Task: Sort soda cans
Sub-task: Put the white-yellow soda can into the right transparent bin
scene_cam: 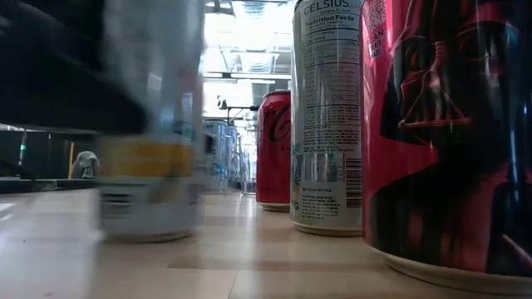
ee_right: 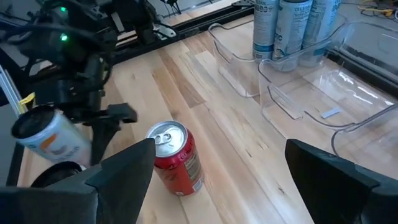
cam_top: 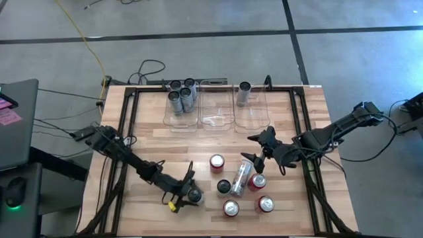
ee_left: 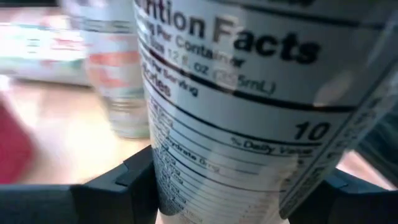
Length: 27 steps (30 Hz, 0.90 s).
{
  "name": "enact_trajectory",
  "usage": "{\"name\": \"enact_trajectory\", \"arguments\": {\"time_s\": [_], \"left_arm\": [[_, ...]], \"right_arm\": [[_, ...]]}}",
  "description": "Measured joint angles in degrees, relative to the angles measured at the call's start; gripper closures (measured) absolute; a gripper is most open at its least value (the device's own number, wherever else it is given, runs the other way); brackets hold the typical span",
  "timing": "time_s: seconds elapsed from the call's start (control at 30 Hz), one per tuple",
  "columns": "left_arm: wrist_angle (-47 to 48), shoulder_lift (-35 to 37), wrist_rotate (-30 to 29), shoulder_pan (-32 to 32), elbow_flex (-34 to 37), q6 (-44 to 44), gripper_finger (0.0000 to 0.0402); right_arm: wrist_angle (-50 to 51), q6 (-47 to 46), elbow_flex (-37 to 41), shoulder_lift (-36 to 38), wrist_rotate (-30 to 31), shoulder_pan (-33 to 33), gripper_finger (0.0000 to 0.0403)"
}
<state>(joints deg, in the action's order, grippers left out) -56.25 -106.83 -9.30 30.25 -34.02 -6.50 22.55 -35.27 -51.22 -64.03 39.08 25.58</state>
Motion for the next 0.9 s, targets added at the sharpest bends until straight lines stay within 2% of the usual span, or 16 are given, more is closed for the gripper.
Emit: {"name": "enact_trajectory", "arguments": {"time_s": [0.2, 0.4, 0.67, 0.8, 0.9], "left_arm": [[1.7, 2.1, -0.3, -4.3, 0.1, 0.8, 0.0157], [10.9, 11.3, -1.0, -7.0, 0.0, 2.2, 0.0157], [23.1, 24.0, -5.7, -10.3, 0.0, 3.2, 0.0157], [24.0, 26.7, -7.0, -11.4, 0.0, 3.9, 0.0157], [24.1, 27.2, -6.8, -12.3, 0.0, 4.4, 0.0157]], "right_arm": [[-1.4, 1.7, 0.0, 0.0, -0.1, 0.3, 0.0024], [-9.4, 1.8, 0.0, -5.0, -0.3, 1.1, 0.0024], [-35.1, 18.2, 0.0, -17.5, -0.6, 2.9, 0.0024], [-48.4, 28.1, 0.0, -22.2, -0.9, 1.9, 0.0024], [-55.6, 31.3, 0.0, -24.6, -5.3, -0.1, 0.0021]]}}
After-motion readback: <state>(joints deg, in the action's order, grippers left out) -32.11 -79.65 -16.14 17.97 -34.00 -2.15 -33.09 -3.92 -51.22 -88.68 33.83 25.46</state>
